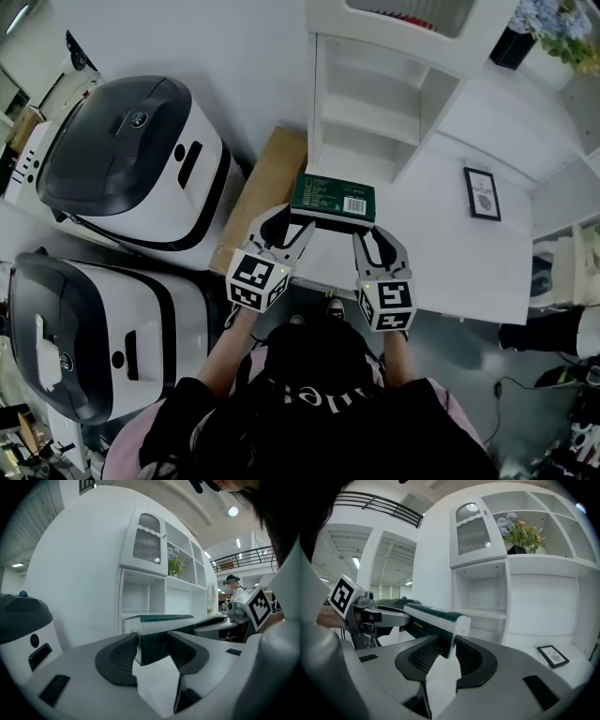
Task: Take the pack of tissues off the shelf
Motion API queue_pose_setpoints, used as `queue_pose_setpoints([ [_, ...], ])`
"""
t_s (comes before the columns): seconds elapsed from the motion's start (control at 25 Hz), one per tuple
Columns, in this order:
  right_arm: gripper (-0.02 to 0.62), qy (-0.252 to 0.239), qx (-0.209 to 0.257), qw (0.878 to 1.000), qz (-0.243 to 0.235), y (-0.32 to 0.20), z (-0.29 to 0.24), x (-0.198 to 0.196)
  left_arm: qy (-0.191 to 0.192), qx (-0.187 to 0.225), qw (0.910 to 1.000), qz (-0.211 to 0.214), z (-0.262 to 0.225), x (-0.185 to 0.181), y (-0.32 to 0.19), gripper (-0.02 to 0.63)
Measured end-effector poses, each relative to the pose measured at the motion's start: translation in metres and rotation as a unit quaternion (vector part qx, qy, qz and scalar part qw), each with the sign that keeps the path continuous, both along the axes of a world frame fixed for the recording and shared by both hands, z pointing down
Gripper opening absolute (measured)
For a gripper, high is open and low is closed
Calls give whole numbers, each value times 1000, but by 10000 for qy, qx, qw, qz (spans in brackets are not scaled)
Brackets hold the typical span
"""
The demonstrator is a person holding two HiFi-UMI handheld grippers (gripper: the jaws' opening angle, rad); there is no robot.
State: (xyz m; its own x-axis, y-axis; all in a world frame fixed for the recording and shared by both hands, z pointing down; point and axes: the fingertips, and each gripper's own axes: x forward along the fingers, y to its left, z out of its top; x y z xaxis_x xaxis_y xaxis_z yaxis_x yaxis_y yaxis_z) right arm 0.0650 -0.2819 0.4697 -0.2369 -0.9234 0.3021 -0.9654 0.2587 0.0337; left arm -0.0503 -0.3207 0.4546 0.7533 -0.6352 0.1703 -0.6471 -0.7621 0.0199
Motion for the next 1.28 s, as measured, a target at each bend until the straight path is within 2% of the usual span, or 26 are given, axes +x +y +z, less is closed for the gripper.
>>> queue_pose_setpoints([
  [0.4, 141, 163, -19, 9997, 192, 48, -3, -31, 172, 4, 9997, 171, 0, -31, 45, 202],
  [0.8, 141, 279, 4, 9996, -59, 70, -13, -54, 358, 52, 9993, -64, -7, -56, 71, 201],
  [1.0, 141, 317, 32, 9993, -182, 85, -19, -46, 442, 99, 9988, -211, -12, -48, 89, 201],
  [1.28, 141, 396, 78, 9987, -320, 122, -29, -10, 511, 155, 9980, -349, -21, -15, 132, 199],
])
